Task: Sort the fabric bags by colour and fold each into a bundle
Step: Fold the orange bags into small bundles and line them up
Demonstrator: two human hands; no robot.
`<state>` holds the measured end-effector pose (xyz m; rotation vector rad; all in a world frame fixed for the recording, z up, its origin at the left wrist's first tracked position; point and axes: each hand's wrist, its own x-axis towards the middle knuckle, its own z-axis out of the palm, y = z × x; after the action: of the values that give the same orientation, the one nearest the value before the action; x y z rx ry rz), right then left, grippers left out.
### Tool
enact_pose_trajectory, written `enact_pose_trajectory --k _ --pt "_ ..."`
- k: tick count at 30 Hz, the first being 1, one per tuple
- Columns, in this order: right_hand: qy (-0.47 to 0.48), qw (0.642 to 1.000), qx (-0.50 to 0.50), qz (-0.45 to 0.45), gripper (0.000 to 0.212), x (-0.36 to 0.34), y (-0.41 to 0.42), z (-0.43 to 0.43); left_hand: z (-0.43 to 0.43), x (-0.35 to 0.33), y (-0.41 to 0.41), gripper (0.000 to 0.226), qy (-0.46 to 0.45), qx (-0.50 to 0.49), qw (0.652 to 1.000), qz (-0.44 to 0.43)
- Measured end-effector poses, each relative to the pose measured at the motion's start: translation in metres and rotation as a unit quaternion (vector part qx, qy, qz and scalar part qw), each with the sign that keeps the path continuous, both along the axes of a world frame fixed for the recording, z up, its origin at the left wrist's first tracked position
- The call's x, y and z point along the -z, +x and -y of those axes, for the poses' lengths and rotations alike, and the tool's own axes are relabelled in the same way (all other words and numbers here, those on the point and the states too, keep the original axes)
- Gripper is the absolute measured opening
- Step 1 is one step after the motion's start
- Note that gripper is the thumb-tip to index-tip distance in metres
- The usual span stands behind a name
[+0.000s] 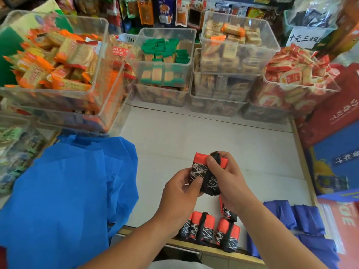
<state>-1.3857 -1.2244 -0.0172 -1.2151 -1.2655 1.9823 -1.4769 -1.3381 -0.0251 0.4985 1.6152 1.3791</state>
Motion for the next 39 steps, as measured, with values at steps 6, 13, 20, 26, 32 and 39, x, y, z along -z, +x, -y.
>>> enact_pose_trajectory --k 6,13,20,26,32,39 --pt "-0.018 1.0 -0.018 0.007 0.022 0.012 0.009 -0.006 -0.008 0.003 0.0 0.024 -0.031 0.036 0.999 -0.014" --pt "-0.025 0.998 -0.065 0.011 0.021 0.031 0.029 -0.021 -0.014 0.015 0.001 0.016 -0.073 0.039 0.997 -0.005" --pt "-0.004 0.996 -0.077 0.038 0.013 0.043 0.049 -0.029 -0.028 0.024 0.017 0.022 -0.097 0.074 0.992 -0.008" --pt "-0.04 0.996 -0.074 0.017 0.017 0.044 0.066 -0.039 -0.036 0.026 0.03 0.022 -0.057 0.051 0.996 0.048" --pt "0.095 0.98 -0.103 0.142 0.055 0.03 0.072 -0.045 -0.037 0.028 0.036 0.014 -0.052 0.046 0.993 -0.1" --pt "0.069 0.992 -0.08 0.074 0.033 0.029 0.076 -0.034 -0.028 0.025 0.056 0.004 0.042 0.106 0.957 -0.267"
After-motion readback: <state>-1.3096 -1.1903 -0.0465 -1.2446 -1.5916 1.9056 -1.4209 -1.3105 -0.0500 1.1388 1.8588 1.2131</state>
